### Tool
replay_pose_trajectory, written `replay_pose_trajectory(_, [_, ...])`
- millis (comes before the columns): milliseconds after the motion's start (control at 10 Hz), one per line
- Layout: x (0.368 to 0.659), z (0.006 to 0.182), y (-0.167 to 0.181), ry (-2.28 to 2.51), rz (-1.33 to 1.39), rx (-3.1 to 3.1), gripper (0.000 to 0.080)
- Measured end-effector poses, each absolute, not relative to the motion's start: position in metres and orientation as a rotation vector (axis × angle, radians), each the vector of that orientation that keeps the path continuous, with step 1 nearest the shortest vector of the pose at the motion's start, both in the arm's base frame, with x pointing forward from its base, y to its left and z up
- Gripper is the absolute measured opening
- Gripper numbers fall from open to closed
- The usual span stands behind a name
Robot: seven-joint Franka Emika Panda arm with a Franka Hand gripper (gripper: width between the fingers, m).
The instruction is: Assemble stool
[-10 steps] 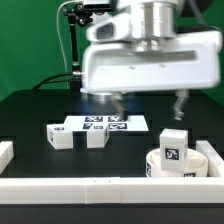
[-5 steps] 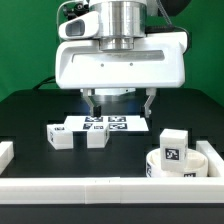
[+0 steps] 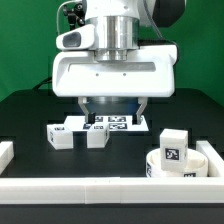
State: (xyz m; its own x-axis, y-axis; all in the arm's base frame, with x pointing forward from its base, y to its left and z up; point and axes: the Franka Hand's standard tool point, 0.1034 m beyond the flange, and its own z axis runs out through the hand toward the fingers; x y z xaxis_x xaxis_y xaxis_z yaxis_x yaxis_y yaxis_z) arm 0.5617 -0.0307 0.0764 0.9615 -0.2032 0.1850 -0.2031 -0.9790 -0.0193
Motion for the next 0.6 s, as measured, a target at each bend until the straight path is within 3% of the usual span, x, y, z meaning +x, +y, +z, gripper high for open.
replay_pose_trajectory(300, [0.548,0.067,-0.065,0.094,-0.304,-3.155,0.0649])
replay_pose_trajectory(600, [0.546,0.065,-0.062,0.089,-0.248,-3.150,0.0649])
